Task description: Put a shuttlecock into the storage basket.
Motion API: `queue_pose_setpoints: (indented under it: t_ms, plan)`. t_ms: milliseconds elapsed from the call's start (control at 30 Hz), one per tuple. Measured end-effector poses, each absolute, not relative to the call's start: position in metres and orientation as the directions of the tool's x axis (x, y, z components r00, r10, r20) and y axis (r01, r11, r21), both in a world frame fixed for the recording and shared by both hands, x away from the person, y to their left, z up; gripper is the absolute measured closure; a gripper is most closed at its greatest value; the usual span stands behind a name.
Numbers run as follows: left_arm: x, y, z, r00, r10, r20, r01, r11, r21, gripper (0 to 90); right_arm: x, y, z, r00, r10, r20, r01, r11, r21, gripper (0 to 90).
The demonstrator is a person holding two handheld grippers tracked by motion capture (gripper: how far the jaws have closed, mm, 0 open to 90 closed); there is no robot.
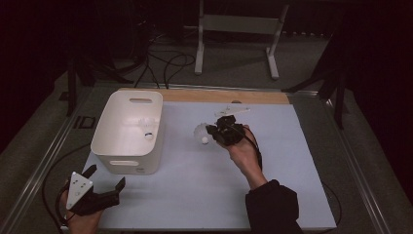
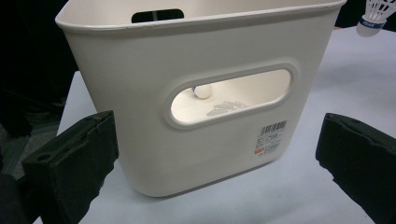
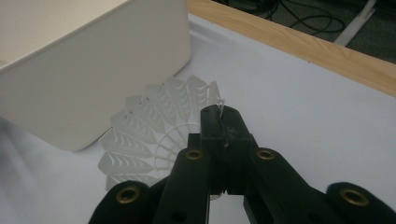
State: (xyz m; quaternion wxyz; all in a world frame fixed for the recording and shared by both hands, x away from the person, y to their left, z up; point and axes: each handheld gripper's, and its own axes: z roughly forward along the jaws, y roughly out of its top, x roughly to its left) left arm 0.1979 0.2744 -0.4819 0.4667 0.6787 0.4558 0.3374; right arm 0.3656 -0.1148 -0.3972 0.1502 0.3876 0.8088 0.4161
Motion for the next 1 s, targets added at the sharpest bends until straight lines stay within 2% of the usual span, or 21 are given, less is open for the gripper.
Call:
queue_pose_setpoints:
  t_ms: [1000]
  plan:
    - [0.198, 0.274, -0.482, 0.358, 0.933, 0.031, 0.303, -0.148, 0.941, 0.1, 0.372, -0.11, -0.382, -0.65, 0.756, 0.082, 0.485, 0.329, 0.81, 89.3]
